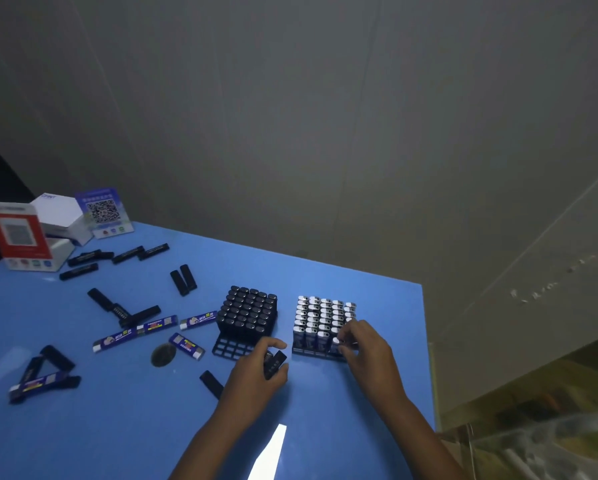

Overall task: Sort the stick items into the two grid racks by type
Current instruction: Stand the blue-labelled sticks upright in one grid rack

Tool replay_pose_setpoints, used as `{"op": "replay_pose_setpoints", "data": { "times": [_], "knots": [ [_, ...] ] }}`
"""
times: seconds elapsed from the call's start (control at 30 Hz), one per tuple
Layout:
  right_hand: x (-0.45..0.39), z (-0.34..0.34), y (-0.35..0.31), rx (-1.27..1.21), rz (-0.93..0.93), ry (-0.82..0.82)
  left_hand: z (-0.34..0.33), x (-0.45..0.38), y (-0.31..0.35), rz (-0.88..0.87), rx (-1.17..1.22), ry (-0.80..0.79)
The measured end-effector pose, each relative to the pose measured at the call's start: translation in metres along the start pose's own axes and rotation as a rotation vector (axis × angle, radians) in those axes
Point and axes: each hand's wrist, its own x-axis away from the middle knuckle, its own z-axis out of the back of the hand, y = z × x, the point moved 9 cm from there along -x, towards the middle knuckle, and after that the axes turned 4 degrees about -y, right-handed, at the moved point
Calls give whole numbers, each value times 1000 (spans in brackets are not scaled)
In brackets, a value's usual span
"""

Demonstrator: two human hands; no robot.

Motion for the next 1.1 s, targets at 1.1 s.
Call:
{"op": "replay_pose_setpoints", "data": {
  "times": [1.1],
  "knots": [
    [1,0,-20,255,47,-27,18,23,-1,-10,64,8]
  ]
}}
